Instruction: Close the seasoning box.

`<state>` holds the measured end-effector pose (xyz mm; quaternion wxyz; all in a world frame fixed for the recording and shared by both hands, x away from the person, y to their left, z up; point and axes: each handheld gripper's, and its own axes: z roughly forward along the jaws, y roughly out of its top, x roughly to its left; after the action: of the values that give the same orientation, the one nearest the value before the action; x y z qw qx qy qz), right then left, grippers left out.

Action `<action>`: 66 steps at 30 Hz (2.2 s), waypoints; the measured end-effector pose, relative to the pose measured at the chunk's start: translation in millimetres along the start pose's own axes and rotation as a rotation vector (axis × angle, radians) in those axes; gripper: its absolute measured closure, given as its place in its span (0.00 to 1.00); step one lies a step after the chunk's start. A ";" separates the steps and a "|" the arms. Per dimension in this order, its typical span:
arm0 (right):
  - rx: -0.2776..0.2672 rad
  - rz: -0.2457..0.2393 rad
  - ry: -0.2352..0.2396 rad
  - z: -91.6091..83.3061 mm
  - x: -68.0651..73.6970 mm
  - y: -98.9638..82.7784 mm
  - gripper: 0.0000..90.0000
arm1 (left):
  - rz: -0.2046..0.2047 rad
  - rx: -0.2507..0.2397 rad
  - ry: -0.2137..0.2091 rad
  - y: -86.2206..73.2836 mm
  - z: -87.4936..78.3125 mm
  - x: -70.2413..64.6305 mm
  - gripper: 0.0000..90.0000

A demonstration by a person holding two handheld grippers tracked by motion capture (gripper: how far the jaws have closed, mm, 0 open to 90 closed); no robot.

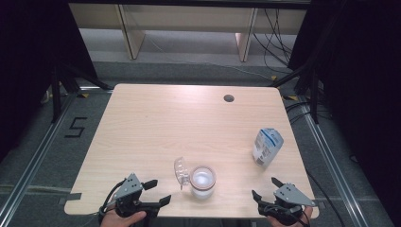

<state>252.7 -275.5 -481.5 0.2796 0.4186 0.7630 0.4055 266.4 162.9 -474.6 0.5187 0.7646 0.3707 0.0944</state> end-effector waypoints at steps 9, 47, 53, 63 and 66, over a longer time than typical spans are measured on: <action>0.000 -0.019 0.015 -2.4 5.0 -1.1 0.23 | 0.019 -0.030 -0.012 9.0 1.3 -0.6 0.53; 0.025 -0.003 0.025 -5.0 12.0 -1.8 0.24 | 0.147 -0.081 -0.021 45.1 14.7 -20.8 0.99; 0.023 0.000 0.025 -5.3 11.9 -1.7 0.24 | 0.146 -0.089 -0.042 46.0 20.3 -22.9 0.99; 0.020 -0.009 0.026 -5.0 11.4 -1.6 0.24 | 0.164 -0.070 -0.049 49.1 27.5 -29.3 0.99; 0.020 -0.020 0.029 -4.4 10.8 -1.6 0.24 | 0.170 -0.067 -0.057 49.2 31.0 -31.2 0.99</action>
<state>243.4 -268.4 -481.5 0.2681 0.4078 0.7751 0.4013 283.8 110.5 -438.4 0.5446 0.7778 0.2863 0.1286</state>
